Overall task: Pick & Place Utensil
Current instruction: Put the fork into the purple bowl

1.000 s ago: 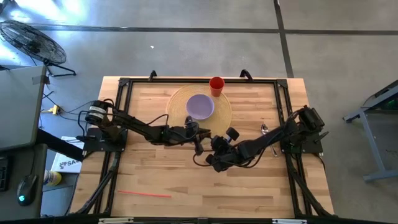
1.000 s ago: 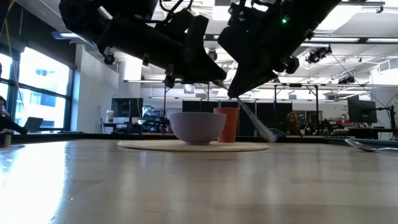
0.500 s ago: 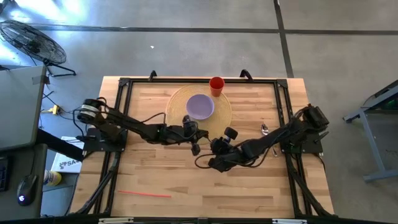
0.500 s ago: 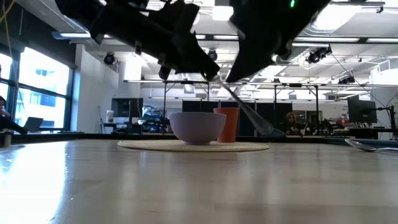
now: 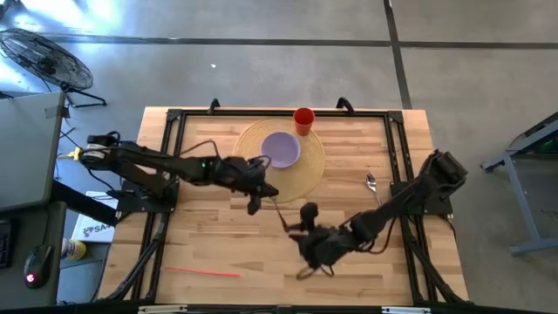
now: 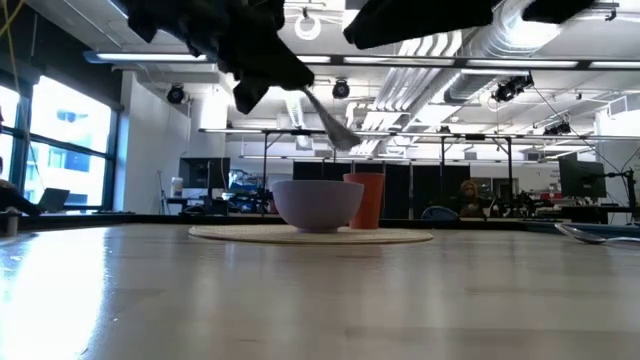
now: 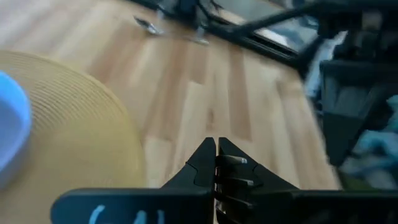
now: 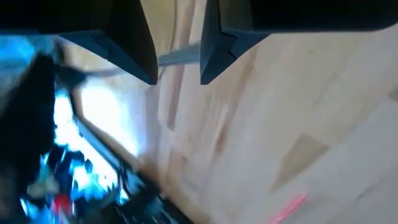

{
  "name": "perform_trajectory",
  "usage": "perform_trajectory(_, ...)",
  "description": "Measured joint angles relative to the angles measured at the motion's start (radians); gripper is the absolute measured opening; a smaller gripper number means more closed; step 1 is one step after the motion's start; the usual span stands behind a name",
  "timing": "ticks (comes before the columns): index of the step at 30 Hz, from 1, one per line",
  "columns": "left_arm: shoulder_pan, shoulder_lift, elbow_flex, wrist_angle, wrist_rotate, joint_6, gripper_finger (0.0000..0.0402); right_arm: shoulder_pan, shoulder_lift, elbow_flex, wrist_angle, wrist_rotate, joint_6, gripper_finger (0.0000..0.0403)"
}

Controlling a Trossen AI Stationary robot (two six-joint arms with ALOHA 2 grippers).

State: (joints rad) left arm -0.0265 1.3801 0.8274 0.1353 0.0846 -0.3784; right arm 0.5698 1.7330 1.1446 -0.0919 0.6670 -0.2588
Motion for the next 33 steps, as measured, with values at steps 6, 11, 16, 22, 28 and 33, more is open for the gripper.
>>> perform_trajectory(6, 0.130, -0.010, -0.001, -0.042, 0.292, -0.021, 0.0001, 0.042, 0.074, 0.001, 0.233, 0.009, -0.331, 0.0115)
perform_trajectory(11, 0.180, -0.010, -0.001, -0.038, 0.512, -0.019, 0.0001, 0.036, 0.110, 0.001, 0.285, 0.015, -0.505, 0.0115)
perform_trajectory(16, 0.178, -0.010, -0.001, -0.034, 0.566, -0.020, 0.0001, 0.016, 0.168, 0.001, 0.439, 0.004, -0.722, 0.0115)
perform_trajectory(22, 0.177, -0.010, -0.001, -0.041, 0.614, -0.020, 0.0001, 0.012, 0.217, 0.001, 0.515, -0.043, -0.939, 0.0115)
perform_trajectory(28, 0.174, -0.010, -0.001, -0.033, 0.620, -0.039, 0.0001, -0.005, 0.241, 0.001, 0.606, -0.058, -1.108, 0.0115)
perform_trajectory(33, 0.149, -0.003, -0.001, -0.033, 0.613, -0.036, 0.0001, -0.028, 0.267, 0.001, 0.630, -0.084, -1.199, 0.0115)
